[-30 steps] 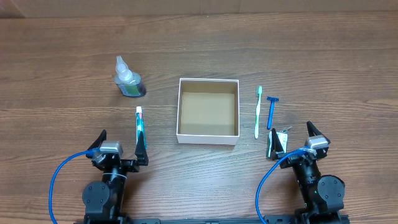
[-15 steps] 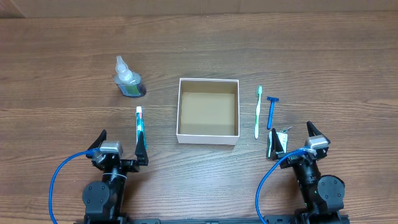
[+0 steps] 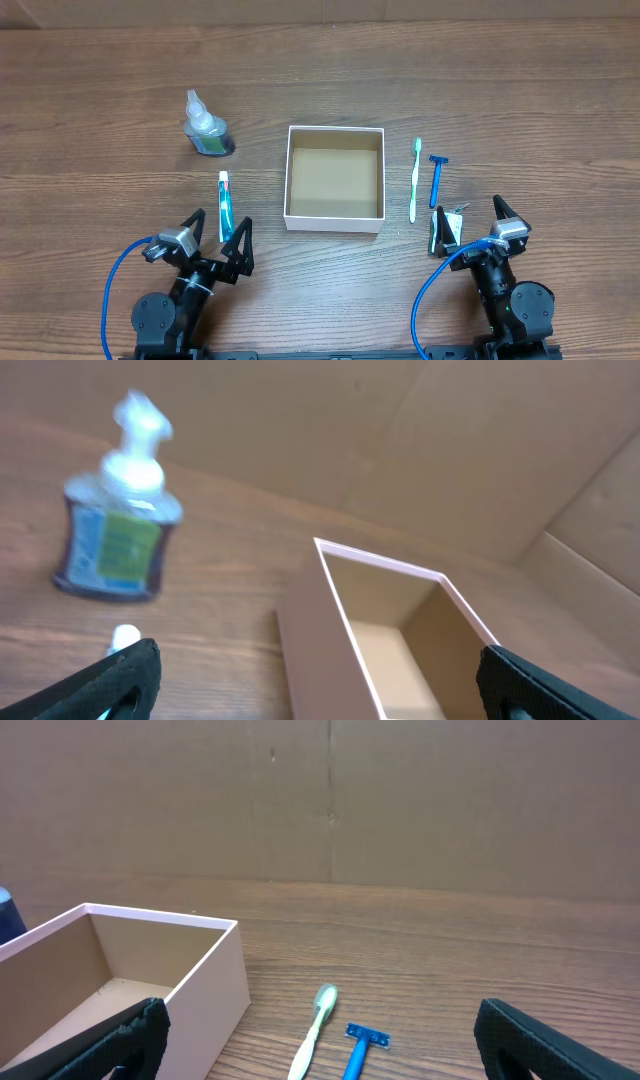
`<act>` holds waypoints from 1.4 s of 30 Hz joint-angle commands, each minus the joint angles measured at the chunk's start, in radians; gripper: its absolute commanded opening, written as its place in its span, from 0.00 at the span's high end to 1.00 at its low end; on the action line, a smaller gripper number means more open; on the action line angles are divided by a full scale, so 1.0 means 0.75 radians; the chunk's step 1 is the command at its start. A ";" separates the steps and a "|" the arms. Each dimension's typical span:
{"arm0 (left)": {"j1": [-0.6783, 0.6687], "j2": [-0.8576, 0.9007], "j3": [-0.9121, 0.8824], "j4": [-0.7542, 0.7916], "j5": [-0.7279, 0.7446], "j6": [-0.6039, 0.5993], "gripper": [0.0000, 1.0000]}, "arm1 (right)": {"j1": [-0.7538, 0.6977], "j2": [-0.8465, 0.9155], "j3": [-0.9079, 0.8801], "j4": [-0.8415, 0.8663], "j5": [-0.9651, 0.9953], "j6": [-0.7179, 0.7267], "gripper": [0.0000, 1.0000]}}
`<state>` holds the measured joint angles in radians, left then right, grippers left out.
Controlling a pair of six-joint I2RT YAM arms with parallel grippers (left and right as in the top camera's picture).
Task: Pack container
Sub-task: 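Reach the left gripper to the soap pump bottle and grasp it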
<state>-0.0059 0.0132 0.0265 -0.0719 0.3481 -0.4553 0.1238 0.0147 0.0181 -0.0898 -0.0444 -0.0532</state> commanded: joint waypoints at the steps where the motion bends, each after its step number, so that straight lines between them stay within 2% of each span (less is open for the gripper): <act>1: 0.008 -0.002 0.160 -0.085 0.071 -0.034 0.00 | -0.010 -0.016 -0.013 0.011 0.008 -0.005 0.00; 4: 0.008 0.090 0.412 -0.281 -0.060 0.061 0.00 | -0.010 -0.016 -0.013 0.011 0.008 -0.005 0.00; 7: 0.008 0.280 0.695 -0.483 -0.222 0.116 0.00 | -0.010 -0.016 -0.013 0.011 0.008 -0.005 0.00; 13: 0.008 0.962 1.424 -0.988 -0.434 0.370 0.00 | -0.010 -0.016 -0.013 0.011 0.008 -0.005 0.00; 15: 0.008 1.165 1.616 -1.155 -0.516 0.374 0.00 | -0.010 -0.016 -0.013 0.011 0.008 -0.005 0.00; 18: 0.008 1.511 1.903 -1.356 -0.497 0.372 0.00 | -0.010 -0.016 -0.013 0.011 0.008 -0.005 0.00; 22: 0.008 1.770 2.046 -1.368 -0.496 0.364 0.00 | -0.010 -0.016 -0.013 0.011 0.008 -0.005 0.00; 23: 0.008 1.830 2.063 -1.352 -0.497 0.316 0.00 | -0.010 -0.016 -0.013 0.011 0.008 -0.005 0.00; 35: 0.008 2.079 2.063 -1.086 -0.514 0.273 0.00 | -0.010 -0.016 -0.013 0.011 0.008 -0.005 0.00; 42: 0.007 2.338 2.063 -0.981 -0.580 0.273 0.00 | -0.010 -0.016 -0.013 0.011 0.008 -0.005 0.00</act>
<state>-0.0055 1.6600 1.5505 -0.8421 -0.0391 -0.2363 0.1242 0.0147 0.0181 -0.0895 -0.0444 -0.0528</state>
